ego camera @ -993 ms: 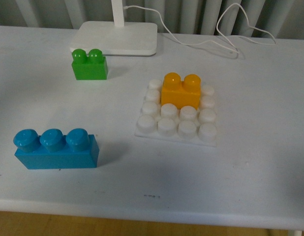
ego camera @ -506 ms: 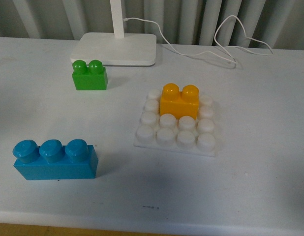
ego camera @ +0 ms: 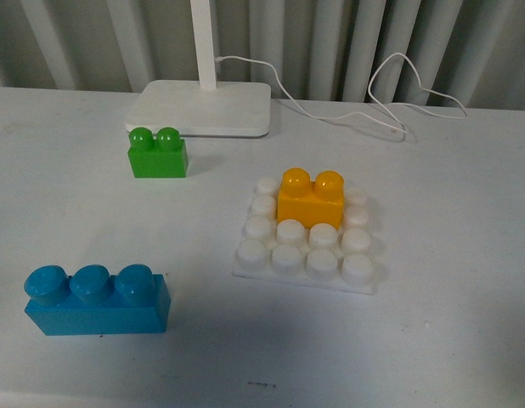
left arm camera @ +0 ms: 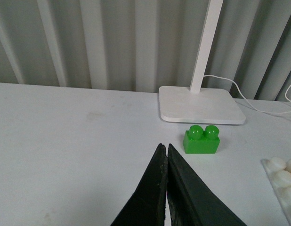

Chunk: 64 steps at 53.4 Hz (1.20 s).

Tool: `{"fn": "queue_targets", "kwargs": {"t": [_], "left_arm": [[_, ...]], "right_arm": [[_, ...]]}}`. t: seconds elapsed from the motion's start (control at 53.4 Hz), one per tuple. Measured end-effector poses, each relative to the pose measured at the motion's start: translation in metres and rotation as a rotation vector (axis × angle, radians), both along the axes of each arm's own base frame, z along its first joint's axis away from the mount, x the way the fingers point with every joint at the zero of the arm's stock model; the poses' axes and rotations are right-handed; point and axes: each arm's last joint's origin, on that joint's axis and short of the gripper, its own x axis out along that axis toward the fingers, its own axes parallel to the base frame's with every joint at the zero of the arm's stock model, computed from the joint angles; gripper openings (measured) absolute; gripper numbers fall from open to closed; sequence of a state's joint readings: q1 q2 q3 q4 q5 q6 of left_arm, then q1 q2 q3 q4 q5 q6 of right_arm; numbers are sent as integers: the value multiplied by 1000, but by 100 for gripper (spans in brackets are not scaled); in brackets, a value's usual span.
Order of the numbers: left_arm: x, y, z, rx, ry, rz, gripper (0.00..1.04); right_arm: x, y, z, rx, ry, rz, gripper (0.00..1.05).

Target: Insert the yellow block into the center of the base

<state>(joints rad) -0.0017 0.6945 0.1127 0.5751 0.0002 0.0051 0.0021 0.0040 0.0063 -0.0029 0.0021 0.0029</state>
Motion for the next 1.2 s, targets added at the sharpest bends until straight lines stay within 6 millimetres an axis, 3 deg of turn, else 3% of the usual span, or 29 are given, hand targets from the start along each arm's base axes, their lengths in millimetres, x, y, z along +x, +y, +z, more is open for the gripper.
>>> {"fn": "queue_targets", "kwargs": {"t": [0.487,1.2], "left_arm": [[-24,0,-18,-3,-13,0,4],[-43,0,-17,-4,-22,0,4]], "right_arm": [[0,0,0,0,0,0,95],[0,0,0,0,0,0,95]]}}
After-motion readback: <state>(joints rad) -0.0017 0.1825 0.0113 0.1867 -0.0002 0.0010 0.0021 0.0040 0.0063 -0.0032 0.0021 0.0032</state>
